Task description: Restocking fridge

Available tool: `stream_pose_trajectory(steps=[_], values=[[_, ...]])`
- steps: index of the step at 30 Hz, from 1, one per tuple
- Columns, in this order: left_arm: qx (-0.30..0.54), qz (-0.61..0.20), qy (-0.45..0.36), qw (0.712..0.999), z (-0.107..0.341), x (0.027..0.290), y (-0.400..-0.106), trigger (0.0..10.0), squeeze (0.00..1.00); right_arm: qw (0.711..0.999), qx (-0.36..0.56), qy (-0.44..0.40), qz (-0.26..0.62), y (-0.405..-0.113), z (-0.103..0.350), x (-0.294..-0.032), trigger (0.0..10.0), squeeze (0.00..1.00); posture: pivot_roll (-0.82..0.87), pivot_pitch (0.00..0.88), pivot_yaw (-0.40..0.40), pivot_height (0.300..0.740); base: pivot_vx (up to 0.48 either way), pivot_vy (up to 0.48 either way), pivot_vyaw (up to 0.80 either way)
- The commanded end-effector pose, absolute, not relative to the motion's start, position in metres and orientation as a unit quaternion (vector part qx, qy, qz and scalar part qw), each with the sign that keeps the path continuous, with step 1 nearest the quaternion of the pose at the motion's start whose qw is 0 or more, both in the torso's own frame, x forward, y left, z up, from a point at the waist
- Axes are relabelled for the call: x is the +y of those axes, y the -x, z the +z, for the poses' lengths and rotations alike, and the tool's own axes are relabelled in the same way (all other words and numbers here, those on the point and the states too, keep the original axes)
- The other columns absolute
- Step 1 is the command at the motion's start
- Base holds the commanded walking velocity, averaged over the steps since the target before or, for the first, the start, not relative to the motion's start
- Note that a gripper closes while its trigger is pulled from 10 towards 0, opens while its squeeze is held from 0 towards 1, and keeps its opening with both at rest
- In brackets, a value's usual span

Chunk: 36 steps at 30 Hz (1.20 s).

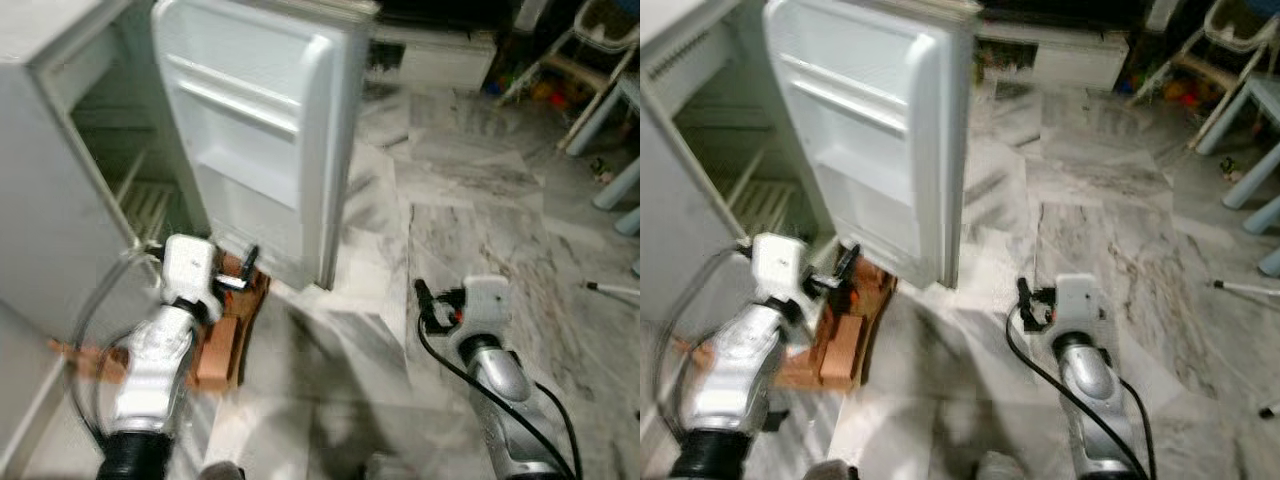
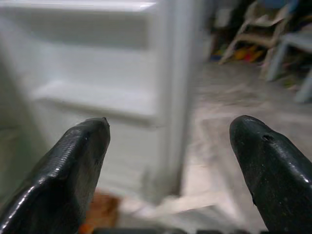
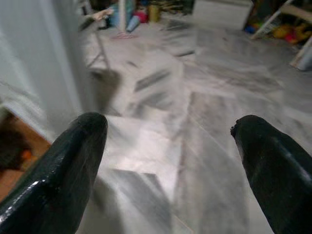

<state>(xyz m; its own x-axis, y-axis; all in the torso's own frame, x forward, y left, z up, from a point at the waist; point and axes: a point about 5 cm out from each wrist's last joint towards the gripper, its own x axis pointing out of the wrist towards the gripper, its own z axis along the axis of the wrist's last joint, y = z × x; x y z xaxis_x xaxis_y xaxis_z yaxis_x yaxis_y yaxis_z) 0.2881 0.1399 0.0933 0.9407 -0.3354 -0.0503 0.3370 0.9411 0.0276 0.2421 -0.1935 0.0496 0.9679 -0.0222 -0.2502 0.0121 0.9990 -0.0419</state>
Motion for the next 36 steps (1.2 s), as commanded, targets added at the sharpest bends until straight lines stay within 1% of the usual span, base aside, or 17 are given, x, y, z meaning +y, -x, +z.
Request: stream_pose_trajectory(steps=[1, 9, 15, 19, 25, 28, 34, 36], values=[[0.010, -0.165, -0.034, 0.986, 0.100, 0.146, -0.297, 10.0, 0.00, 0.993, 0.113, 0.020, -0.006, -0.246, 0.055, -0.190, 10.0, 0.00, -0.07, 0.002, -0.035, 0.740, 0.424, 0.000, 0.00], [0.006, -0.185, -0.050, 0.981, 0.102, 0.128, -0.320, 10.0, 0.00, 0.994, 0.108, 0.019, -0.009, -0.248, 0.055, -0.189, 10.0, 0.00, -0.09, 0.000, -0.029, 0.740, 0.447, 0.000, 0.00], [0.019, -0.156, -0.046, 0.987, 0.103, 0.122, -0.340, 10.0, 0.00, 0.994, 0.105, 0.017, -0.011, -0.248, 0.055, -0.189, 10.0, 0.00, -0.10, 0.000, -0.023, 0.740, 0.479, 0.000, 0.00], [0.013, -0.154, -0.051, 0.987, 0.106, 0.117, -0.349, 10.0, 0.00, 0.994, 0.103, 0.016, -0.013, -0.247, 0.055, -0.189, 10.0, 0.00, -0.10, 0.000, -0.018, 0.740, 0.472, 0.000, 0.00], [0.013, -0.191, -0.043, 0.980, 0.106, 0.105, -0.350, 10.0, 0.00, 0.995, 0.102, 0.015, -0.013, -0.248, 0.056, -0.188, 10.0, 0.00, -0.10, 0.000, -0.015, 0.740, 0.475, 0.000, 0.00], [0.011, -0.209, -0.057, 0.976, 0.104, 0.099, -0.348, 10.0, 0.00, 0.995, 0.102, 0.015, -0.013, -0.248, 0.055, -0.187, 10.0, 0.00, -0.10, 0.000, -0.015, 0.740, 0.395, 0.000, 0.00], [-0.001, -0.237, -0.055, 0.970, 0.101, 0.083, -0.342, 10.0, 0.00, 0.995, 0.103, 0.015, -0.011, -0.250, 0.055, -0.186, 10.0, 0.00, -0.09, 0.000, -0.016, 0.740, 0.086, 0.000, 0.00], [-0.008, -0.241, -0.060, 0.969, 0.102, 0.084, -0.340, 10.0, 0.00, 0.995, 0.102, 0.015, -0.010, -0.251, 0.054, -0.186, 10.0, 0.00, -0.10, 0.000, -0.013, 0.740, 0.000, 0.000, 0.00]])
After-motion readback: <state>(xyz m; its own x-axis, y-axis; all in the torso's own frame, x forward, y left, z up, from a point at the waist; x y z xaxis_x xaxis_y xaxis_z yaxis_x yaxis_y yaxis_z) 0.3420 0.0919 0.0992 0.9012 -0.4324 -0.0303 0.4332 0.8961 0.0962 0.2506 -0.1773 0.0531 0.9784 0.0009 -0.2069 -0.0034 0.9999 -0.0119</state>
